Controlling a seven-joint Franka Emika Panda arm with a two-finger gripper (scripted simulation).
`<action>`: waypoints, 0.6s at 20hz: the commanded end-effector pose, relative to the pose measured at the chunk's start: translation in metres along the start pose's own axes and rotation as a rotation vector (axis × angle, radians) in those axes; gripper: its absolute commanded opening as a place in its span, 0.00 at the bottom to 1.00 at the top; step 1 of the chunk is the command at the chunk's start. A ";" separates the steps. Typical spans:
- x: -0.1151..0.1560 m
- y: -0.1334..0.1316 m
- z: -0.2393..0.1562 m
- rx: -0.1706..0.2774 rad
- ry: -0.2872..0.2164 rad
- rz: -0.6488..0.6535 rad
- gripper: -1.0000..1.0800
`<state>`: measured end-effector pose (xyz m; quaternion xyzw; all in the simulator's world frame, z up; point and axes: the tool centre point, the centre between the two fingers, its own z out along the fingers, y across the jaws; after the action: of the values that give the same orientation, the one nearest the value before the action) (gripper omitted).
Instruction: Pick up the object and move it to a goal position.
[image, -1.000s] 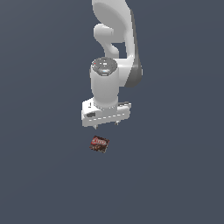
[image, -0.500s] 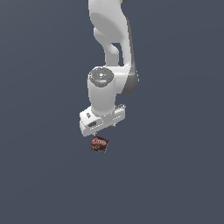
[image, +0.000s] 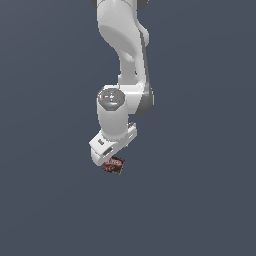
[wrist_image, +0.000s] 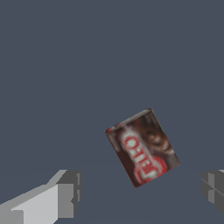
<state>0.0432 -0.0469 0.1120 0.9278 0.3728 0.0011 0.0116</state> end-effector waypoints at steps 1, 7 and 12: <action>0.000 0.003 0.006 0.003 0.000 -0.066 0.96; -0.001 0.011 0.021 0.009 0.002 -0.221 0.96; -0.002 0.017 0.032 0.014 0.005 -0.334 0.96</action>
<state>0.0523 -0.0598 0.0830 0.8618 0.5072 -0.0014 0.0049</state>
